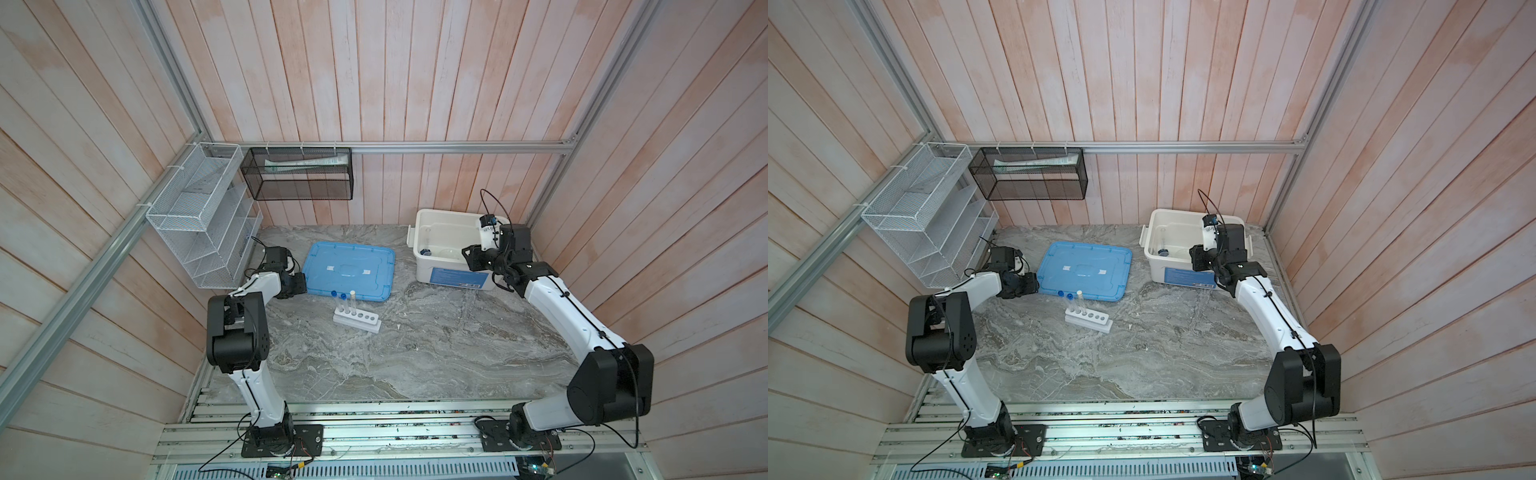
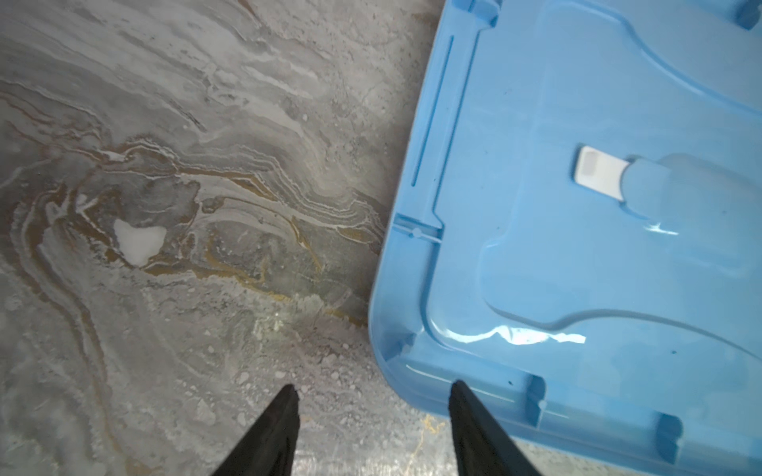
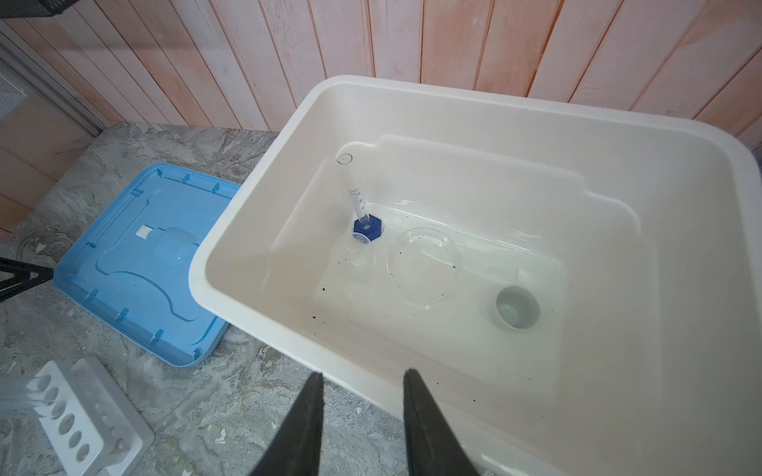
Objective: Organize the chemistry lab equipment
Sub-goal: 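Raise right gripper from the bin while left gripper moves to the lid's edge, then lower left gripper onto the blue lid's edge nearest it and close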
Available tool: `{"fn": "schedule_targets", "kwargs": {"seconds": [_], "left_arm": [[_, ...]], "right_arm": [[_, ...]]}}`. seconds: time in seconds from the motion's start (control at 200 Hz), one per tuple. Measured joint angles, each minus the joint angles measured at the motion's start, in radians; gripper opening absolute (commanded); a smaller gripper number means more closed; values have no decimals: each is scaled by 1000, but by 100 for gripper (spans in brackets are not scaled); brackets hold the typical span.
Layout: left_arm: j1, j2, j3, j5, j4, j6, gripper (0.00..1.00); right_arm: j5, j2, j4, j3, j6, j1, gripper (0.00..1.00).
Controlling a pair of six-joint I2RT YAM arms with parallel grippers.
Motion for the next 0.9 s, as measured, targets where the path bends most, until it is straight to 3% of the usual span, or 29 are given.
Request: {"fn": "schedule_targets", "kwargs": {"seconds": [0.49, 0.9], "left_arm": [[0, 88, 87, -36, -27, 23, 47], [0, 144, 138, -38, -50, 21, 28]], "right_arm": [[-13, 16, 21, 0, 2, 0, 34], [-15, 28, 21, 0, 2, 0, 33]]}}
